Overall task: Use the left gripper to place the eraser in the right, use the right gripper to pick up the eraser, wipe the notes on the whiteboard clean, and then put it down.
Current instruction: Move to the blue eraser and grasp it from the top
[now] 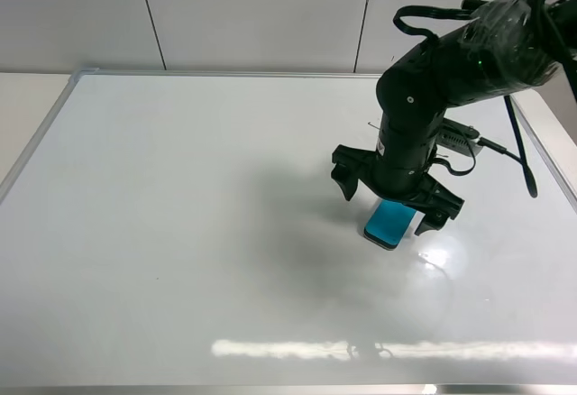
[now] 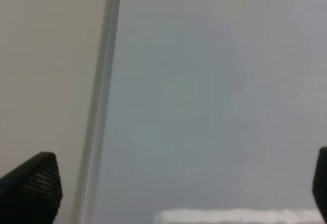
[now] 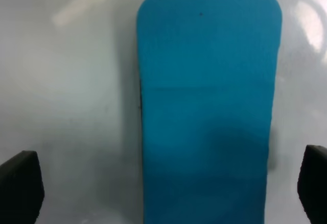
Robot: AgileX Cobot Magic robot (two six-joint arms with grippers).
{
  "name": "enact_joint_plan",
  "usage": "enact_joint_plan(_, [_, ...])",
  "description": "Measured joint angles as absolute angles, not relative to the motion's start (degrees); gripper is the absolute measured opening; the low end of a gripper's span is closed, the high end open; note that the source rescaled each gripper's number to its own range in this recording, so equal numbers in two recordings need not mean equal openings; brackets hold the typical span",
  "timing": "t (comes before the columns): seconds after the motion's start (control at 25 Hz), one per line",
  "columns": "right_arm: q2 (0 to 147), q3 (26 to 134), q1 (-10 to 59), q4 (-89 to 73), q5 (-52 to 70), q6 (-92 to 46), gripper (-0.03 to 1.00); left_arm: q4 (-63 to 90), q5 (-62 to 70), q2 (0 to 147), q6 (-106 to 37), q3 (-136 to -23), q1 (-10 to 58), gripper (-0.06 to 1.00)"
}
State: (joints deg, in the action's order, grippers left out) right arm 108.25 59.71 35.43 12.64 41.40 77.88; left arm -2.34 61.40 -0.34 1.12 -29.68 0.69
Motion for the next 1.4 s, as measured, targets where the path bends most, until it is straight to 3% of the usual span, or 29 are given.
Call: enact_joint_plan(1.4, [110.0,59.7,35.4,10.6,38.5,76.0,1.00,-2.3,61.4,-0.3,1.1,-29.7,0.7,1.00])
